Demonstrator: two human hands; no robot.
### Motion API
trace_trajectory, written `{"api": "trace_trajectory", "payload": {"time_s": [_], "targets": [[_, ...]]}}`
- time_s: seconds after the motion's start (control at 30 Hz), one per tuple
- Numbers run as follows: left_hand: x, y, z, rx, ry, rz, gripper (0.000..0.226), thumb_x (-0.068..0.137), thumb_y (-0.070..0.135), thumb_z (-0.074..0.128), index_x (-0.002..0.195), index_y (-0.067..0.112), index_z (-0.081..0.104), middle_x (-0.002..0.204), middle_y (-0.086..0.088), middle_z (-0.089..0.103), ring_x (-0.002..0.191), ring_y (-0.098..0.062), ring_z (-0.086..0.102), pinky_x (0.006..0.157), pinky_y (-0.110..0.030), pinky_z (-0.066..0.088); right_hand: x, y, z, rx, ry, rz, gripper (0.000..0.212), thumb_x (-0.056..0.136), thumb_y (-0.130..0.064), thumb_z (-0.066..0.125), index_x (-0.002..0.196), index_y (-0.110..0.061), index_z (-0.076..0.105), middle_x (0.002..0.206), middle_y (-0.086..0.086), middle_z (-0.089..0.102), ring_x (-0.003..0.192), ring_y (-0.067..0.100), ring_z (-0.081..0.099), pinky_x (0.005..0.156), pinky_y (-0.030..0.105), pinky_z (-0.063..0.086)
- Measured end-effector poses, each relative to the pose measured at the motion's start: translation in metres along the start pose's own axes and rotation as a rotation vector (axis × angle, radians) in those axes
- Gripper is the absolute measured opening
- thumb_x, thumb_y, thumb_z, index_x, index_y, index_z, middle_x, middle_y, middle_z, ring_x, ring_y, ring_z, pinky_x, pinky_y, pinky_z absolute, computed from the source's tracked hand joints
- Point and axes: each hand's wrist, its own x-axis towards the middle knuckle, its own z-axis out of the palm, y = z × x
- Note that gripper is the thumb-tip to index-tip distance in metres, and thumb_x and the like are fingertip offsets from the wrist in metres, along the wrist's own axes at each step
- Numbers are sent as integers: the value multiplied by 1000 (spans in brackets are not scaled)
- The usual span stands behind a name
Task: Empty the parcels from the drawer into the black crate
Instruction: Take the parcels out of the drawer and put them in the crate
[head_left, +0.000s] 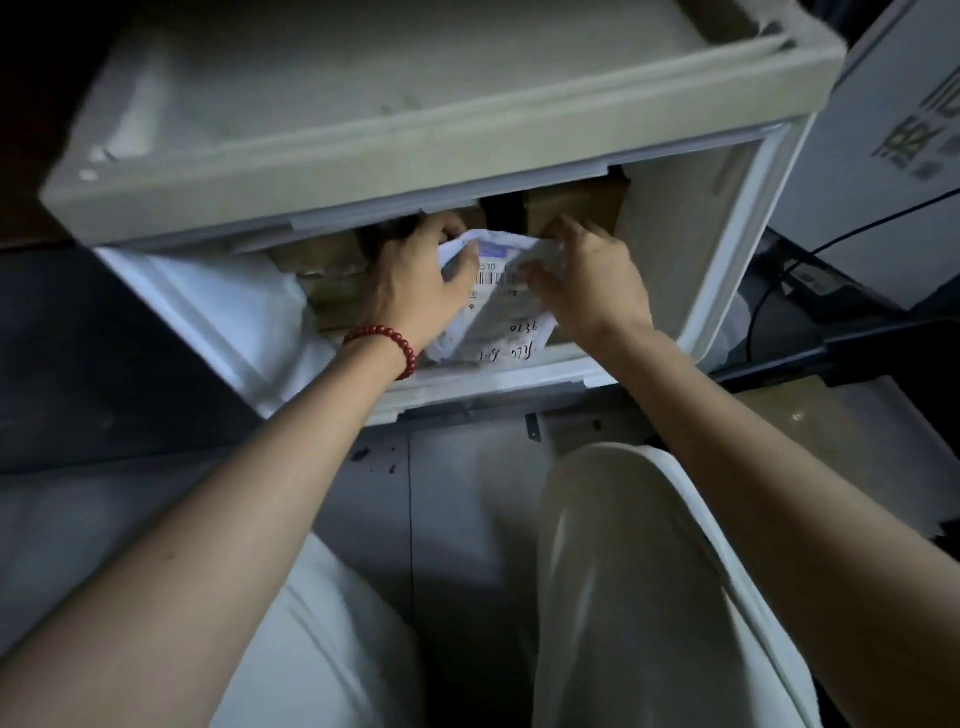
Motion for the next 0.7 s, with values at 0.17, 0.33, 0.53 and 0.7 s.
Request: {"api": "trace_trajectory", "payload": {"time_s": [0.17, 0.33, 0.53, 0.7], "targets": [[-41, -10, -40, -103, 69, -142, 17, 92, 30, 57, 102, 16, 56, 82, 7, 59, 66, -12, 52, 58, -25, 38, -45, -30, 5, 538, -82, 268, 59, 85, -27, 72, 129, -8, 37, 109, 2, 54, 96, 20, 56, 76, 26, 47], [-70, -14, -63, -231, 111, -328, 15, 91, 34, 58, 97, 23, 50, 78, 7, 57, 58, -4, 50, 44, -11, 35, -74, -41, 24, 766, -109, 368, 42, 89, -22, 69, 114, -12, 36, 99, -3, 52, 78, 10, 56, 70, 30, 54], [-91, -12, -70, -416, -27, -484, 46, 85, 39, 67, 118, 25, 38, 111, 2, 57, 93, -14, 61, 76, -27, 49, -88, -40, 27, 762, 64, 265, 29, 89, -10, 63, 76, -25, 42, 76, -9, 55, 66, 7, 51, 63, 18, 43], [-96, -19, -70, -307, -71, -307, 67, 78, 31, 76, 130, 23, 33, 133, 2, 43, 117, -14, 46, 91, -23, 38, -83, -36, 26, 696, 57, 224, 26, 86, -12, 65, 79, -30, 48, 82, -2, 63, 68, 10, 56, 71, 28, 47]]}}
